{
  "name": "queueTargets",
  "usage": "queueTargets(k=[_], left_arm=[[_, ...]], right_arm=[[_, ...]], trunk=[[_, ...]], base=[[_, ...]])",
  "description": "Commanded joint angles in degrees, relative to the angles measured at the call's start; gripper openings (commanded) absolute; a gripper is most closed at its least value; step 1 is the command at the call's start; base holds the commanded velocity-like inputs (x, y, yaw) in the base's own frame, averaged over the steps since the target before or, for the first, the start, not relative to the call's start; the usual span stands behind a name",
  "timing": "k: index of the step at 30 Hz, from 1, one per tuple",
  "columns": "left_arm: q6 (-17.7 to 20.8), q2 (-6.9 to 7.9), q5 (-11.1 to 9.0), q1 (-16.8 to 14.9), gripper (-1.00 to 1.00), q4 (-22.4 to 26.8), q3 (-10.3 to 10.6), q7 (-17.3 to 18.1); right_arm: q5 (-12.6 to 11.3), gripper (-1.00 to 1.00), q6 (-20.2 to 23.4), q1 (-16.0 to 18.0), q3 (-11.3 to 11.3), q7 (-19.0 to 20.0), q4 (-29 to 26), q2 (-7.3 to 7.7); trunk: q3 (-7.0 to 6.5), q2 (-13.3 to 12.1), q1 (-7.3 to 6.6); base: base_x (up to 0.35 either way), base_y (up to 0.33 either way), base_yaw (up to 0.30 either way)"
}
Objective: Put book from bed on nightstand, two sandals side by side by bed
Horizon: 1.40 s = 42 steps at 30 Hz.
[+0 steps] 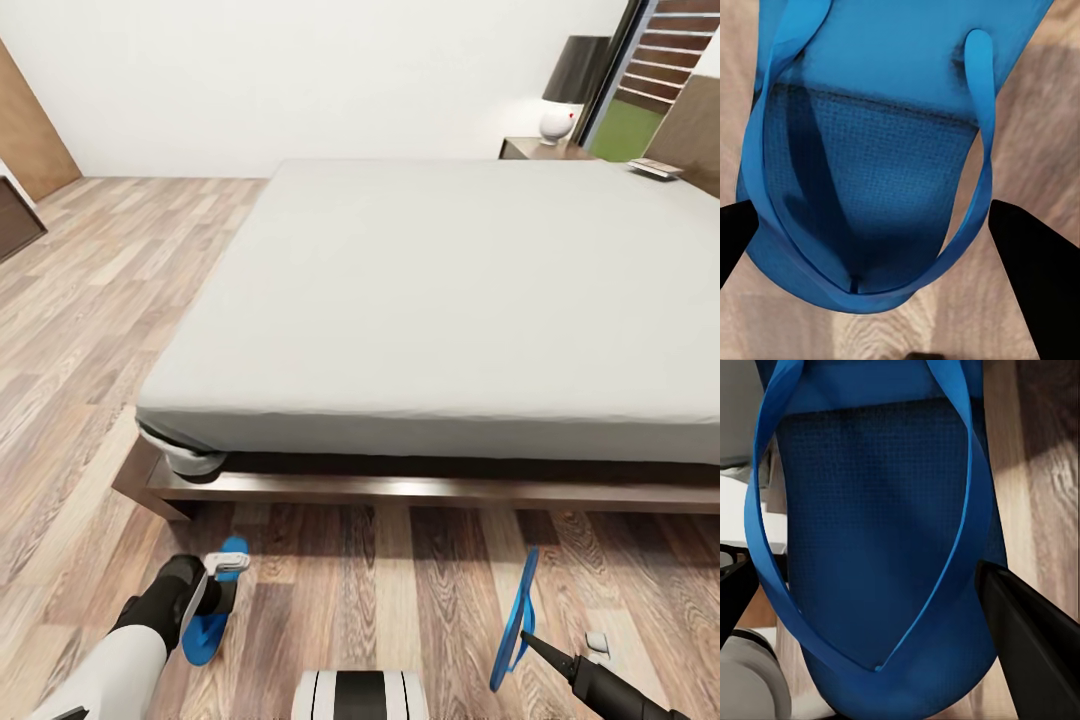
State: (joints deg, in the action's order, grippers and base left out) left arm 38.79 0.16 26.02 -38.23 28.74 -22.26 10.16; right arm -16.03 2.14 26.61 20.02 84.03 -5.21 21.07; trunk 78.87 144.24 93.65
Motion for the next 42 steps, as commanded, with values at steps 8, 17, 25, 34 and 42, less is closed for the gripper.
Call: queueTargets(k=[8, 17, 25, 34, 42], left_arm=[[0.10, -0.04, 0.61, -0.02, -1.00, 0.09, -0.33, 0.48], [0.06, -0.06, 0.61, -0.03, -1.00, 0.09, -0.33, 0.48], [0.06, -0.01, 0.61, -0.02, -1.00, 0.09, -0.33, 0.48], [0.06, 0.00, 0.61, -0.02, -1.00, 0.09, -0.38, 0.48], [0.06, -0.02, 0.61, -0.02, -1.00, 0.09, -0.34, 0.48]], right_arm=[[-0.32, -1.00, 0.23, 0.03, -0.16, 0.17, 0.03, 0.02], [-0.32, -1.00, 0.23, 0.03, -0.16, 0.17, 0.03, 0.02], [-0.32, -1.00, 0.23, 0.03, -0.16, 0.17, 0.03, 0.02], [-0.32, -1.00, 0.23, 0.03, -0.16, 0.17, 0.03, 0.00], [-0.32, -1.00, 0.23, 0.03, -0.16, 0.17, 0.03, 0.02]], trunk=[[1.82, 0.13, 0.19], [3.81, 0.25, 0.42], [5.36, 0.34, 0.60], [5.36, 0.34, 0.60], [6.25, 0.39, 0.71]], base=[[0.000, 0.000, 0.000], [0.000, 0.000, 0.000], [0.000, 0.000, 0.000], [0.000, 0.000, 0.000], [0.000, 0.000, 0.000]])
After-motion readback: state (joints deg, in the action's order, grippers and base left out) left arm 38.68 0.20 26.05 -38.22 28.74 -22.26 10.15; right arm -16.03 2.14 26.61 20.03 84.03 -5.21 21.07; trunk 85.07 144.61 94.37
